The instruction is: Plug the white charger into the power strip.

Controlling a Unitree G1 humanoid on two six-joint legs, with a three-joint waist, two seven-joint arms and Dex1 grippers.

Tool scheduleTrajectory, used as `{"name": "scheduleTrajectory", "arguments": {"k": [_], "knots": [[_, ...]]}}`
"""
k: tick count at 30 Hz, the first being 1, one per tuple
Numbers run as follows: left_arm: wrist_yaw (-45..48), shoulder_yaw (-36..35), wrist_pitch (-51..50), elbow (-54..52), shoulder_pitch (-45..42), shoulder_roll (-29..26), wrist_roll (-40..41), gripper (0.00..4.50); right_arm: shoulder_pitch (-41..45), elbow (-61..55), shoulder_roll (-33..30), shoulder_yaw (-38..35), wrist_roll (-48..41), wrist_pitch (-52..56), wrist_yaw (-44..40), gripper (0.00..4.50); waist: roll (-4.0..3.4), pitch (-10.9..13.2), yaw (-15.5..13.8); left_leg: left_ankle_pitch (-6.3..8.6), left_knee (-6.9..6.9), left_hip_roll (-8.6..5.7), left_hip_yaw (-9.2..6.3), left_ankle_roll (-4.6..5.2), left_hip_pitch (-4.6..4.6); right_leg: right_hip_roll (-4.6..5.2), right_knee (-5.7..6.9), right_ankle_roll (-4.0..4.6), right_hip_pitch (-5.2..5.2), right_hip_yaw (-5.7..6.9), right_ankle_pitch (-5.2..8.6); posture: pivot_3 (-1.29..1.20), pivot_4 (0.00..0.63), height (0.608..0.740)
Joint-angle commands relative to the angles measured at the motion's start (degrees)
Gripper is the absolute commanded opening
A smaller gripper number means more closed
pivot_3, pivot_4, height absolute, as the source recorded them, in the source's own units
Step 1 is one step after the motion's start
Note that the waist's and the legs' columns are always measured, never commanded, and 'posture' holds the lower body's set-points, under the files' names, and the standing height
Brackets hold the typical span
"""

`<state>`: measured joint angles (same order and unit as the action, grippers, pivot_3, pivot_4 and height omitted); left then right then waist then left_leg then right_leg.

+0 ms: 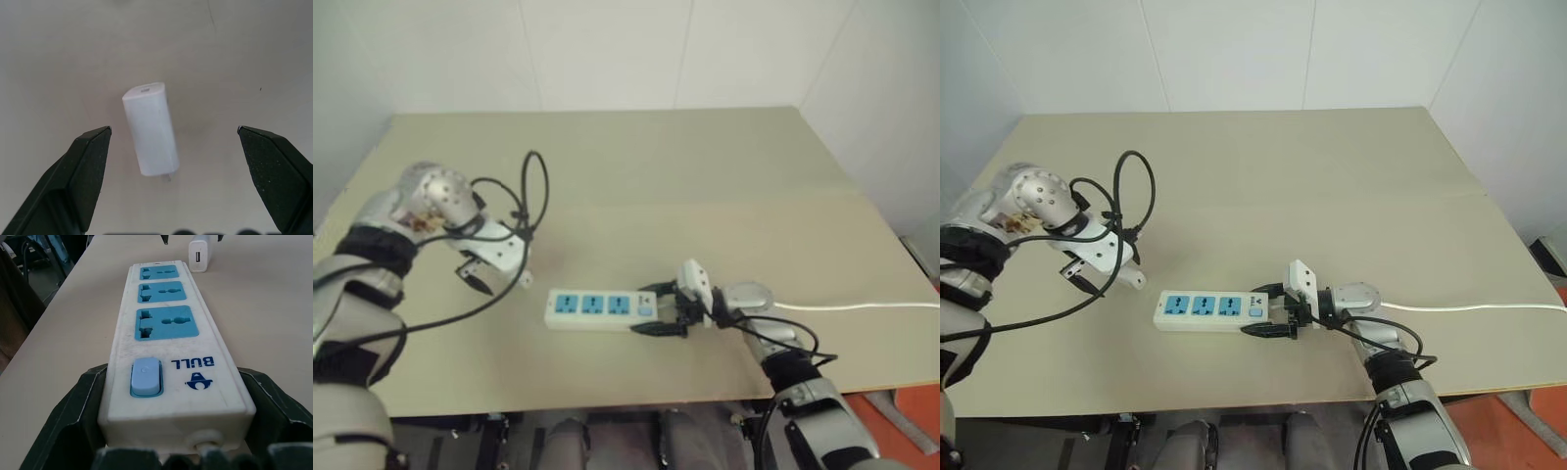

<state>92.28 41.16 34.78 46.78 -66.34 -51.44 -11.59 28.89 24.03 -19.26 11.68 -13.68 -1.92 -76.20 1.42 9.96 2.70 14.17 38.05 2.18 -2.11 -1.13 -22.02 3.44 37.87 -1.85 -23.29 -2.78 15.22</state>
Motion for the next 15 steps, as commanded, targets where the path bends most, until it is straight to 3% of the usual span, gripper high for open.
{"name": "scheduleTrajectory", "arguments": {"k": [1, 15], "knots": [[-0.92, -2.99, -0.76, -0.41, 0.12, 1.75, -1.86, 4.50, -0.50, -1.79, 0.39, 0.13, -0.47, 1.07, 0.71, 3.42, 0.00, 0.00, 0.00, 0.00, 0.01, 0.00, 0.00, 0.00, 0.00, 0.00, 0.01, 0.00, 0.00, 0.00, 0.00, 0.00, 0.150, 0.740], [-2.73, -4.91, -0.19, 0.57, 0.86, 5.64, -8.11, 4.50, -1.72, -3.47, 0.47, -0.31, -1.24, 2.06, 2.22, 3.42, 0.00, 0.00, 0.05, 0.00, 0.03, -0.01, -0.01, 0.00, 0.00, 0.00, 0.08, 0.00, 0.00, -0.01, 0.00, 0.00, 0.150, 0.740]]}}
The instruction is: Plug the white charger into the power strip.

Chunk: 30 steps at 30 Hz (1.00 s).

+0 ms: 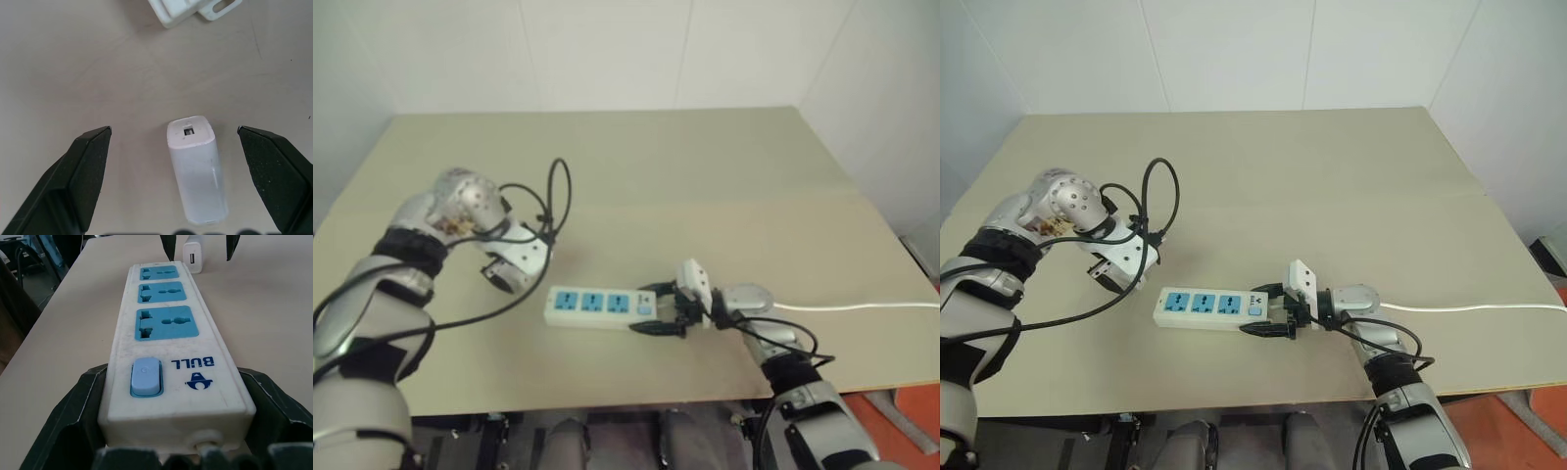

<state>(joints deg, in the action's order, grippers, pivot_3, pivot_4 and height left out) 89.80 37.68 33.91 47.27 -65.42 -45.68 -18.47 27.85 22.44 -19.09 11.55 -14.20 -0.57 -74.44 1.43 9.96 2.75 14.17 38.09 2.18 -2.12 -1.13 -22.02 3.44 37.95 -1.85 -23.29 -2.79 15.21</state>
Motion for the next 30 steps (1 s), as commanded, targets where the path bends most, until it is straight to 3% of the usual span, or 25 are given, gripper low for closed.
{"name": "scheduleTrajectory", "arguments": {"k": [1, 10, 13, 22, 30], "knots": [[-0.15, -1.50, 0.59, -0.01, 0.09, 0.12, -1.37, 4.50, -0.78, -1.97, 0.28, -0.19, -0.75, 0.74, 0.58, 3.42, 0.00, 0.00, -0.01, 0.00, 0.00, 0.00, 0.00, 0.00, -0.01, 0.00, 0.00, 0.00, 0.00, 0.00, 0.00, 0.00, 0.150, 0.740], [-1.21, -1.70, 0.97, 1.21, 0.55, 1.36, -3.62, 4.50, -1.41, -3.07, 0.06, -0.47, -1.09, 1.38, 1.33, 3.42, 0.00, 0.00, -0.05, 0.00, 0.00, 0.00, -0.01, 0.00, -0.01, 0.00, 0.01, 0.00, 0.00, 0.00, 0.00, 0.00, 0.150, 0.740], [-1.77, -1.76, 1.19, 1.34, 0.58, 1.46, -4.50, 3.94, -1.74, -3.38, -0.05, -0.51, -1.06, 1.59, 1.48, 3.42, 0.00, 0.00, -0.09, 0.00, 0.00, -0.01, -0.01, 0.00, -0.02, 0.00, 0.01, 0.00, 0.00, 0.00, 0.00, 0.00, 0.150, 0.740], [-1.17, -2.07, 1.97, 2.10, 0.27, 1.45, -5.13, 1.05, -2.04, -3.92, -0.22, -0.59, -1.03, 2.23, 1.92, 3.42, 0.00, 0.00, -0.15, 0.00, 0.00, -0.02, -0.02, 0.00, -0.02, 0.01, 0.01, 0.00, 0.00, 0.00, 0.00, 0.00, 0.150, 0.740], [1.46, -6.68, -1.69, -0.16, 0.39, 3.11, 1.56, 1.02, -1.98, -3.54, -0.87, -1.15, -0.90, 1.99, 2.17, 3.42, 0.01, 0.00, -0.23, 0.00, 0.02, -0.02, -0.04, 0.00, -0.06, 0.01, 0.02, 0.00, 0.00, 0.00, 0.00, 0.00, 0.150, 0.740]]}}
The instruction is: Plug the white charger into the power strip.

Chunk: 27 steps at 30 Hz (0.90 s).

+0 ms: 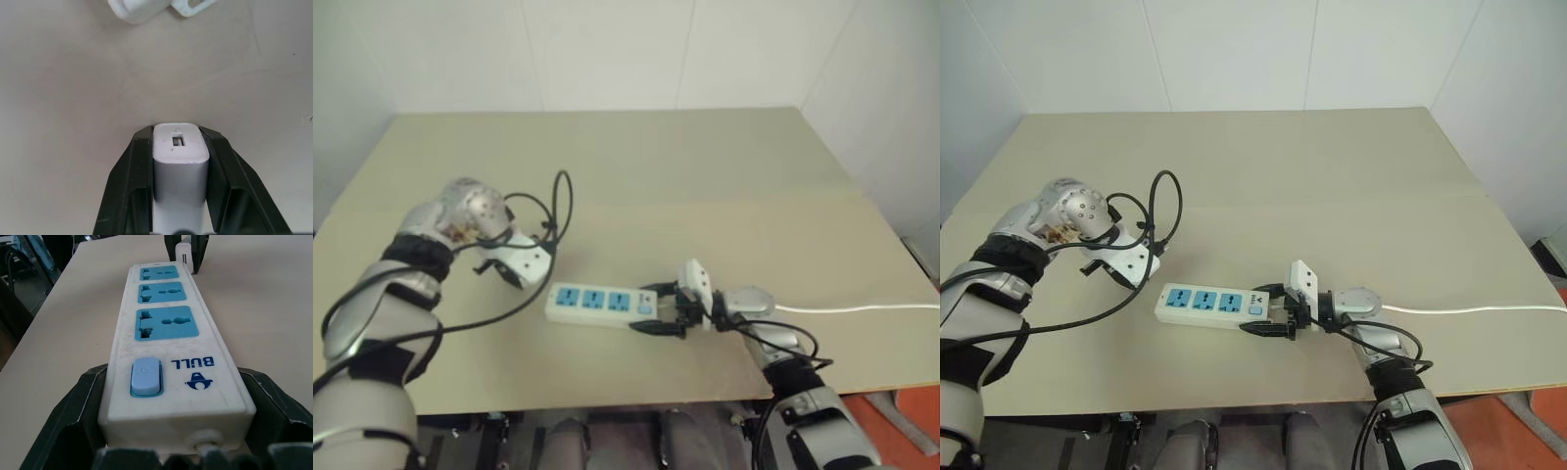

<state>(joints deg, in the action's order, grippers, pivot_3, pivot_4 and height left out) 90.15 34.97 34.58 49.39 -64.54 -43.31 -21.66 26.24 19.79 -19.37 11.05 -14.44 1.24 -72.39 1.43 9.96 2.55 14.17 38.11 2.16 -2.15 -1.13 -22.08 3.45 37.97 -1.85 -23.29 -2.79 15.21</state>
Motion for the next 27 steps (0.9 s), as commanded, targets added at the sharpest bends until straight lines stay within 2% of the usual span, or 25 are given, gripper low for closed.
{"name": "scheduleTrajectory", "arguments": {"k": [1, 6, 10, 14, 20, 27], "knots": [[1.67, -5.14, -3.62, -3.14, -0.56, 1.19, 6.91, 1.02, -0.59, -1.01, -0.77, -0.64, -0.61, 0.09, 0.03, 3.42, 0.00, 0.00, -0.06, 0.00, 0.01, 0.00, -0.01, 0.00, -0.01, 0.00, 0.00, 0.00, 0.00, 0.00, 0.00, 0.00, 0.150, 0.740], [2.35, -11.85, -16.19, -11.63, -0.02, 3.52, 19.62, 1.02, -1.42, -1.73, -1.13, -0.22, -0.46, -0.30, 0.05, 3.42, 0.01, 0.01, -0.07, 0.00, 0.13, 0.00, -0.10, 0.00, -0.10, 0.00, 0.02, 0.00, 0.00, 0.03, 0.00, 0.00, 0.150, 0.740], [1.31, -19.47, -28.79, -19.45, 2.26, 8.11, 30.23, 1.02, -0.92, -1.07, -0.40, 0.52, 0.19, -1.32, 0.07, 3.42, 0.01, 0.00, -0.06, 0.00, 0.19, -0.01, -0.15, 0.00, -0.13, 0.00, 0.04, 0.00, 0.02, 0.05, 0.00, 0.00, 0.150, 0.740], [-3.18, -25.90, -38.57, -28.58, 8.48, 13.41, 40.35, 1.02, -0.59, 0.49, 0.63, 1.85, 1.54, -4.41, -0.43, 3.42, 0.00, 0.00, 0.30, 0.00, 0.22, 0.00, -0.16, 0.00, -0.08, 0.00, 0.06, 0.00, 0.04, 0.04, 0.00, 0.00, 0.150, 0.740], [-11.46, -29.05, -46.86, -41.66, 20.12, 18.69, 47.17, 1.02, 0.27, 3.38, 2.49, 1.71, 1.86, -6.53, -0.18, 3.42, 0.02, -0.02, 0.81, 0.00, 0.25, 0.01, -0.17, 0.00, 0.04, -0.01, 0.08, 0.00, 0.10, 0.01, 0.00, 0.00, 0.150, 0.740], [-11.97, -28.28, -52.32, -48.60, 26.63, 17.58, 50.22, 1.02, 0.69, 6.89, 3.12, 2.09, 3.20, -11.09, -0.93, 3.42, 0.03, -0.02, 1.13, -0.01, 0.27, -0.01, -0.18, -0.02, 0.23, -0.02, 0.17, 0.03, 0.24, -0.01, -0.02, 0.00, 0.150, 0.740]]}}
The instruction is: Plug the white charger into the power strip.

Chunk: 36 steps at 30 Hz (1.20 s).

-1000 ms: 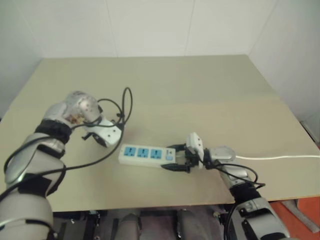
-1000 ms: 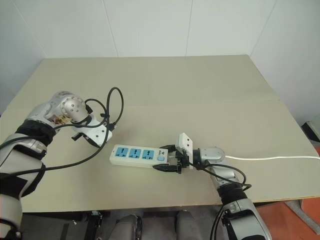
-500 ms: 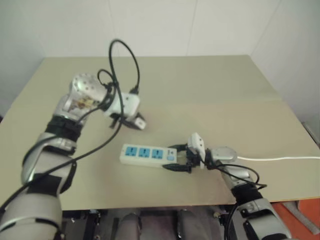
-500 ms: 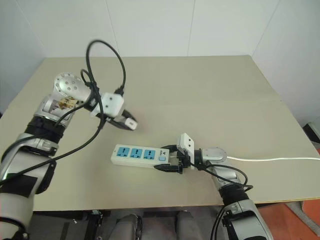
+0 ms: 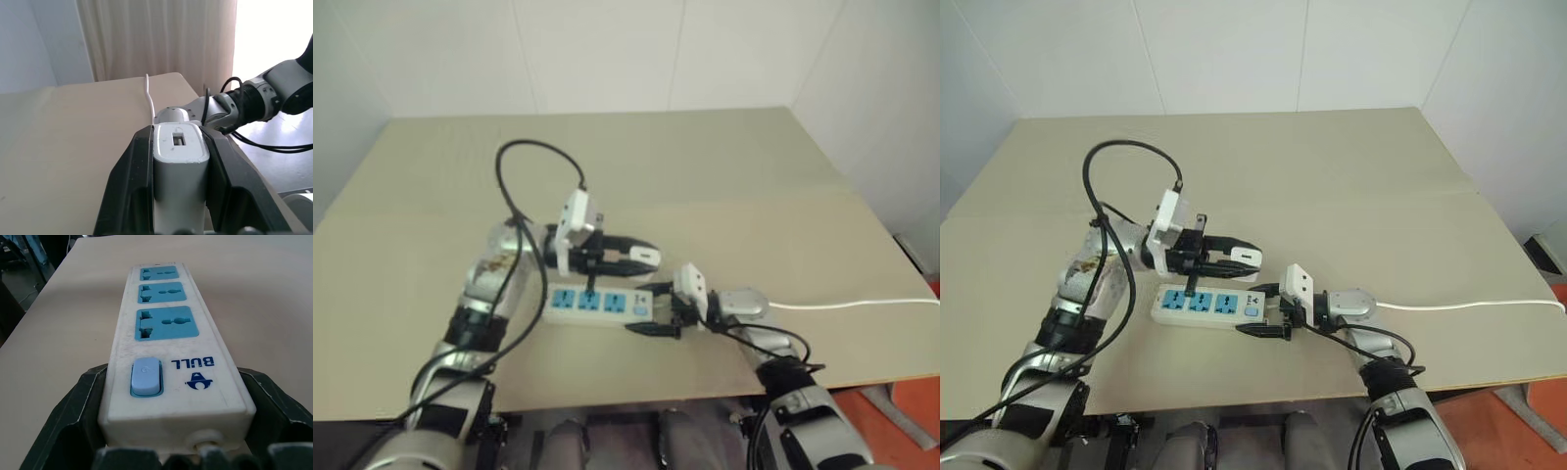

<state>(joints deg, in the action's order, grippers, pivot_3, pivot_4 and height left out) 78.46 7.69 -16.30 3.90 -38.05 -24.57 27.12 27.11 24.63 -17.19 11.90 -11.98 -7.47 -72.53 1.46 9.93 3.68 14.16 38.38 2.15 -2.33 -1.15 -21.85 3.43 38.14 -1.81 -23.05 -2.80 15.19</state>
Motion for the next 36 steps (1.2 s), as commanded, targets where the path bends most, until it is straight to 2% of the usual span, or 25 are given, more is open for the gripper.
{"name": "scheduleTrajectory", "arguments": {"k": [1, 6, 15, 27, 36], "knots": [[-0.37, -1.03, -1.83, -3.30, 0.37, -1.44, 1.52, 1.02, -0.11, 2.50, 1.03, 1.24, 0.75, -3.02, -0.90, 3.42, 0.00, 0.00, 0.05, 0.00, 0.00, 0.00, 0.00, 0.00, 0.06, 0.00, -0.01, 0.01, 0.05, 0.00, 0.00, 0.00, 0.150, 0.740], [0.34, -1.88, -3.12, -3.40, 0.91, -3.47, 2.33, 1.02, 0.11, 3.84, 1.06, 1.17, 0.47, -3.75, -1.70, 3.42, 0.00, 0.00, 0.16, 0.01, -0.11, 0.00, 0.00, 0.00, 0.57, -0.01, -0.13, 0.00, 0.56, 0.00, 0.00, 0.00, 0.150, 0.740], [0.73, -2.29, -4.07, -4.20, 2.32, -6.08, 3.57, 1.02, 0.62, 6.48, 0.67, 1.87, 0.84, -5.76, -5.41, 3.42, 0.00, 0.00, 0.02, 0.01, -0.12, 0.00, -0.01, 0.00, 0.60, 0.00, -0.18, 0.00, 0.62, 0.00, 0.00, 0.00, 0.150, 0.740], [-1.44, -3.11, -4.57, -5.68, 7.28, -4.60, 5.01, 1.02, 4.14, 11.66, 1.22, 1.67, 0.97, -3.90, -7.97, 3.42, 0.01, -0.01, 0.30, 0.01, -0.13, 0.01, 0.00, 0.00, 0.77, -0.01, -0.15, 0.01, 0.75, -0.01, 0.00, 0.00, 0.150, 0.740], [-0.95, -3.05, 3.59, -1.33, 11.72, -3.03, 2.34, 1.02, 4.53, 11.96, 0.73, 1.70, 1.07, -1.92, -9.14, 3.42, 0.03, -0.03, 0.24, 0.01, -0.14, 0.01, 0.00, -0.01, 0.77, 0.00, -0.17, 0.01, 0.76, -0.01, 0.00, 0.00, 0.150, 0.740]]}}
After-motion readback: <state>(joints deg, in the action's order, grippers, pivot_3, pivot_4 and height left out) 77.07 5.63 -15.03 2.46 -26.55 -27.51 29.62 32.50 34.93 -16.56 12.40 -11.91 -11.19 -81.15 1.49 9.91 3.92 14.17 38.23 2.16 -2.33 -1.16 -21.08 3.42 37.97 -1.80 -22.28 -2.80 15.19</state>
